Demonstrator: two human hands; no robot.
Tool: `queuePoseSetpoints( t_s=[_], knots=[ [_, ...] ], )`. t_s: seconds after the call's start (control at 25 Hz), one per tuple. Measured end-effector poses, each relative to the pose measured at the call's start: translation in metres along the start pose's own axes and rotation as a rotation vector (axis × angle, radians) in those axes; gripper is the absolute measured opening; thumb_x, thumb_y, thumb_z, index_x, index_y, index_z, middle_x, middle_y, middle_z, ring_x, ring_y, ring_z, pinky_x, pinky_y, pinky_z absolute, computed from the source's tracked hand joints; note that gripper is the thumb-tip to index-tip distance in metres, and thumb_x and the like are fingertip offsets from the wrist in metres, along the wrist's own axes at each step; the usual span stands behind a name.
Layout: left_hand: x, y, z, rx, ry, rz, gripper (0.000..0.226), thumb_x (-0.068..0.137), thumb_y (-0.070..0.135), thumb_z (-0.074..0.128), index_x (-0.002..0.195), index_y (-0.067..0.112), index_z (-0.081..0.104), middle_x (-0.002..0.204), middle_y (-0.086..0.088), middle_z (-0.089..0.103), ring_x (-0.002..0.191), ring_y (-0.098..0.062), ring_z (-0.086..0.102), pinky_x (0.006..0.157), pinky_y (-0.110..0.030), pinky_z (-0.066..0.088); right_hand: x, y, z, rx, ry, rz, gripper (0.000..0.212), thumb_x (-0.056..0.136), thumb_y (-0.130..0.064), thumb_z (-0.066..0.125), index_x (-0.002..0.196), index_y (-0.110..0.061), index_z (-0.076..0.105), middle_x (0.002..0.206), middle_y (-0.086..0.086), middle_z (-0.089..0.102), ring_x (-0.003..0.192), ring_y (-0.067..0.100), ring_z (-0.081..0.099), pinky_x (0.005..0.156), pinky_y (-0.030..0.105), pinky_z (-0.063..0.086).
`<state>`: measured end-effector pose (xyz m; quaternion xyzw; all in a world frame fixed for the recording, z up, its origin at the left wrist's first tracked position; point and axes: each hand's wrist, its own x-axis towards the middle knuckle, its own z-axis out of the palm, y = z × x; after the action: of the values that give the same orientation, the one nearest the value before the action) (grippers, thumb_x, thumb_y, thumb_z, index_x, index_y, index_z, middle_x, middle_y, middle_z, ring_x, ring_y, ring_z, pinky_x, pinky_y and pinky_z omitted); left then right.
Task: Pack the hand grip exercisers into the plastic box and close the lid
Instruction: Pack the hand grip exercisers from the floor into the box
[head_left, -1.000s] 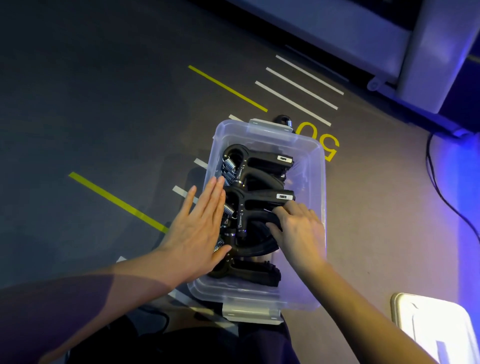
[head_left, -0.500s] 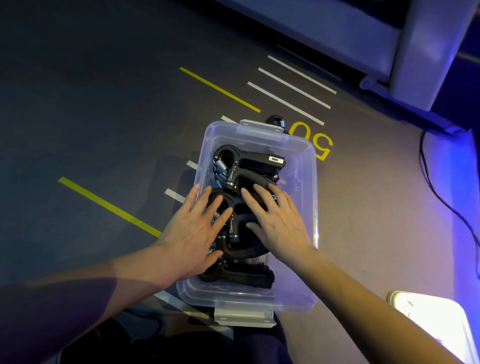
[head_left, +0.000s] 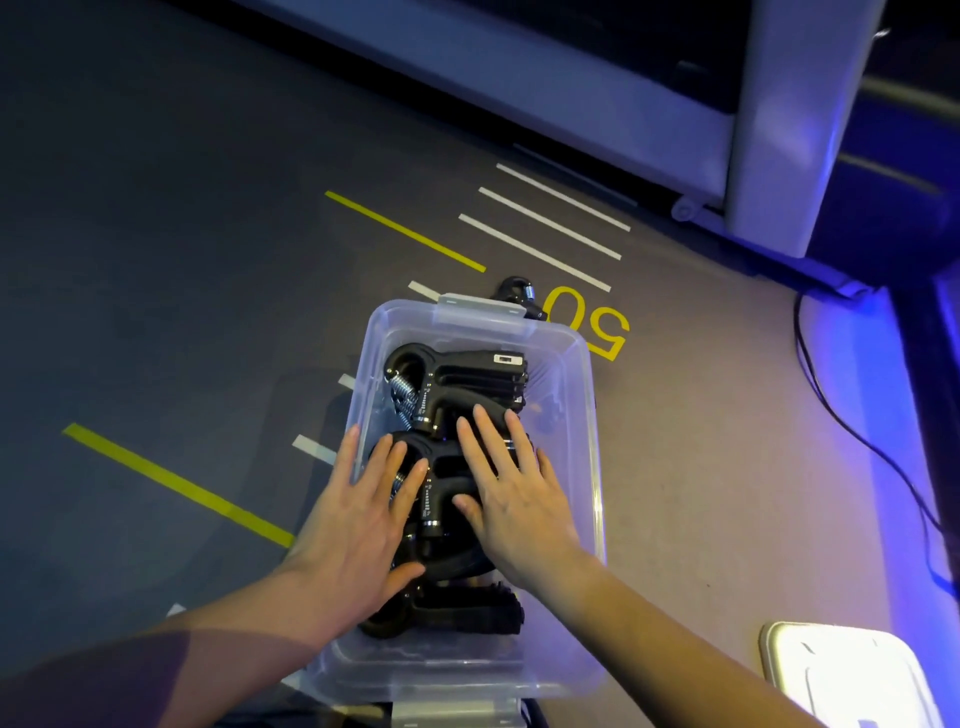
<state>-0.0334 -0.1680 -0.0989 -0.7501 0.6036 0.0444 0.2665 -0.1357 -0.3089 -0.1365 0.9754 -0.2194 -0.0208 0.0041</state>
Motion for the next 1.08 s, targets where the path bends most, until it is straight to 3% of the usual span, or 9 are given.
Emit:
queuePoseSetpoints(
  t_s=[0.16,0.28,0.32,0.44,0.6,0.76,0.84,0.96,1.08],
  knots=[
    [-0.001,-0.002,0.003,-0.072,0.090,-0.014,0.080,0.092,0.061,0.008,0.140,0.002,-0.017,0.144,-0.028,-0.017,0.138,-0.043,-0.013,0.102,-0.067,-0.016,0.002,0.000,-0.003,-0.005,-0.041,-0.006,0.068,0.087,-0.054,0.030,0.145,-0.021,0.033,0.151,-0.001,0.035,0.136,0.029,0.038,0.092,0.047,0.050],
    [0.002,-0.008,0.009,-0.329,0.203,0.002,0.080,0.085,0.058,0.025,0.140,0.001,0.032,0.146,-0.028,0.025,0.136,-0.041,0.022,0.108,-0.064,0.009,0.003,0.004,-0.011,0.012,0.002,-0.006,0.069,0.090,-0.060,0.024,0.145,-0.021,0.033,0.151,-0.003,0.035,0.137,0.027,0.036,0.100,0.049,0.042],
    [0.006,-0.011,0.008,-0.362,0.247,0.001,0.081,0.083,0.060,0.028,0.138,0.001,0.036,0.146,-0.025,0.029,0.137,-0.039,0.025,0.107,-0.062,0.015,0.006,0.010,-0.017,0.048,0.050,-0.010,0.068,0.092,-0.061,0.021,0.147,-0.020,0.029,0.154,-0.003,0.029,0.141,0.025,0.029,0.106,0.049,0.035],
    [0.032,-0.027,-0.002,-0.364,0.411,-0.075,0.081,0.083,0.059,0.031,0.140,0.002,0.032,0.150,-0.021,0.024,0.139,-0.035,0.021,0.107,-0.058,0.019,0.032,0.032,-0.042,0.187,0.195,-0.006,0.067,0.095,-0.057,0.015,0.150,-0.018,0.021,0.158,-0.003,0.015,0.145,0.019,0.010,0.116,0.045,0.020],
    [0.090,-0.061,-0.023,-0.345,0.473,-0.209,0.081,0.084,0.060,0.027,0.143,0.005,0.029,0.152,-0.018,0.022,0.139,-0.035,0.018,0.107,-0.057,0.013,0.113,0.069,-0.070,0.236,0.314,0.031,0.061,0.096,-0.049,0.027,0.149,-0.019,0.022,0.159,-0.003,0.010,0.146,0.023,0.013,0.115,0.037,0.016],
    [0.137,-0.078,-0.035,-0.397,0.429,-0.273,0.082,0.083,0.065,0.021,0.144,0.011,0.026,0.150,-0.015,0.029,0.136,-0.036,0.026,0.107,-0.057,0.018,0.204,0.113,-0.069,0.518,-0.013,0.209,0.050,0.101,-0.039,0.033,0.145,-0.015,0.035,0.154,0.002,0.028,0.142,0.021,0.025,0.106,0.024,0.017],
    [0.146,-0.079,-0.034,-0.425,0.402,-0.275,0.081,0.084,0.067,0.020,0.141,0.010,0.032,0.141,-0.015,0.043,0.128,-0.037,0.039,0.106,-0.058,0.024,0.236,0.126,-0.046,0.402,-0.220,0.174,0.046,0.100,-0.034,0.038,0.141,-0.014,0.040,0.151,0.008,0.035,0.137,0.027,0.033,0.103,0.027,0.024],
    [0.149,-0.078,-0.030,-0.477,0.406,-0.260,0.080,0.085,0.067,0.019,0.135,0.010,0.043,0.133,-0.014,0.053,0.118,-0.036,0.049,0.103,-0.057,0.030,0.259,0.130,0.000,0.212,-0.579,-0.002,0.050,0.099,-0.032,0.043,0.144,-0.011,0.034,0.156,0.011,0.019,0.143,0.026,0.022,0.111,0.030,0.022],
    [0.150,-0.078,-0.030,-0.506,0.414,-0.256,0.080,0.086,0.068,0.018,0.134,0.010,0.044,0.133,-0.013,0.052,0.118,-0.036,0.049,0.103,-0.057,0.028,0.269,0.129,0.020,0.164,-0.677,-0.069,0.054,0.095,-0.016,0.049,0.145,-0.011,0.030,0.149,0.011,0.036,0.134,0.029,0.038,0.105,0.035,0.034]
  ],
)
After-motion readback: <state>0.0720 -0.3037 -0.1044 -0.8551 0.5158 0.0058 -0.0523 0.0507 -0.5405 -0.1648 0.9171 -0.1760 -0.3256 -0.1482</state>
